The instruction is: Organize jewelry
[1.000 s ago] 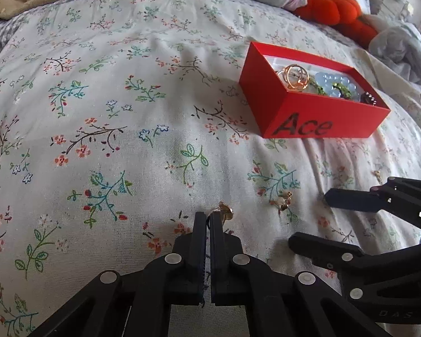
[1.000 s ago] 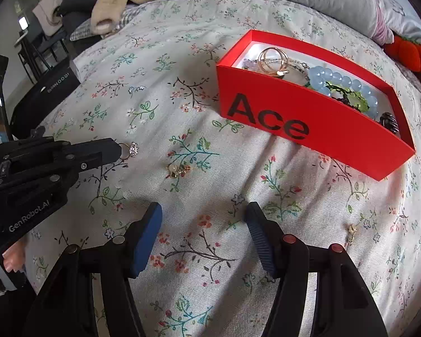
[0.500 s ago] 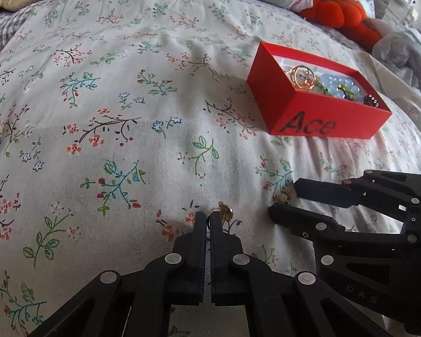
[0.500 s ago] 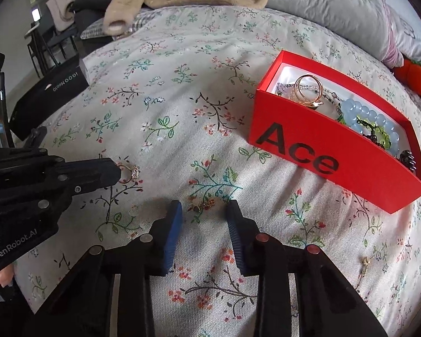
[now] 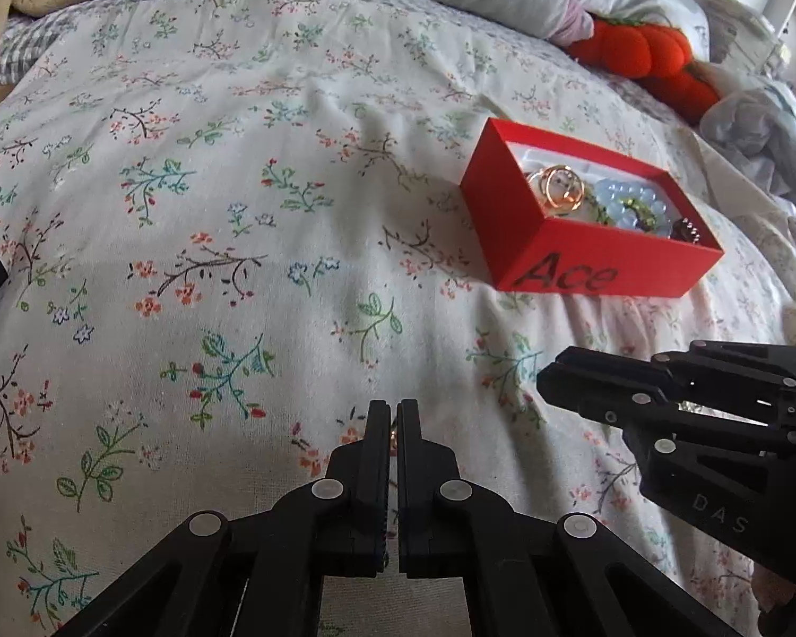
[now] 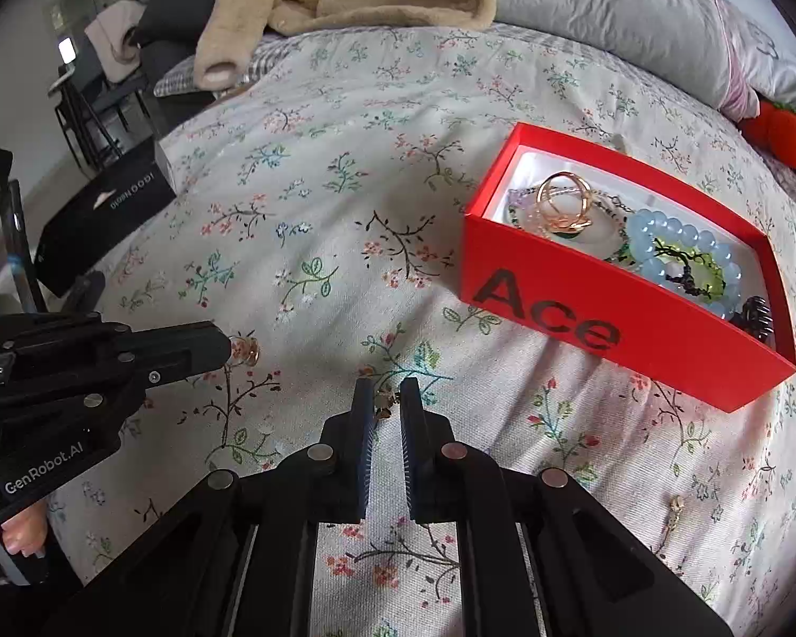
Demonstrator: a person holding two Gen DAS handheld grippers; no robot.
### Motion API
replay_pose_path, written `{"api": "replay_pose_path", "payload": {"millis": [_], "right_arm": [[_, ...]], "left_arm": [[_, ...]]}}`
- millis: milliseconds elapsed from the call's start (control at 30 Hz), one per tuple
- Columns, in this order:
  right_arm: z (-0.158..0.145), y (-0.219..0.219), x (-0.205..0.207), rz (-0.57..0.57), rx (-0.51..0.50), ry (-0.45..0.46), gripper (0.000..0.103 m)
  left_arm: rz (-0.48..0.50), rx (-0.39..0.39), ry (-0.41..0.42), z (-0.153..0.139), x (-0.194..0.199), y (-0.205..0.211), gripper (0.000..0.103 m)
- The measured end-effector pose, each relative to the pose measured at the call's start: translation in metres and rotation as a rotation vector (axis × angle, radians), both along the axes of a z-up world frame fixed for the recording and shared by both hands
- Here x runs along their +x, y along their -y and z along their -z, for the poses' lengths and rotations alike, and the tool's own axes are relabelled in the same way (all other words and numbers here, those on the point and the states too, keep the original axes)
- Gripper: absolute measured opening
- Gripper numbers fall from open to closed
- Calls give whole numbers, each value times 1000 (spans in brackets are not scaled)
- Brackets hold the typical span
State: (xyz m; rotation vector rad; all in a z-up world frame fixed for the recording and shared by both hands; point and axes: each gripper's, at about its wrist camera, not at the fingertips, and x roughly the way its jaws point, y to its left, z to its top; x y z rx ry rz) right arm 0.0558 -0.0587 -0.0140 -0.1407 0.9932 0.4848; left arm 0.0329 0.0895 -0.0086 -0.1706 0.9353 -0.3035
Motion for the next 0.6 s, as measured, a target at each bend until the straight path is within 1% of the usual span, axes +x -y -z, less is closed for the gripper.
{"api": "replay_pose_path", "payload": {"millis": [167,267,367,500,600], "right_arm": [[-15,27,0,38,55,-11,10],[-22,46,1,89,74,-5,10],[-30,65,4,149,98,0,10],[-48,92,8,202,171,5,10],[-60,113,11,250,235,4,10]], "left_arm": [[7,-24,27,-17,5,9,0],[17,-45,47,-32,10,20,0],[38,-47,73,-47,12,34,0],[53,-66,90,-65,13,52,0],[61,-88,104,-72,16,62,0]]}}
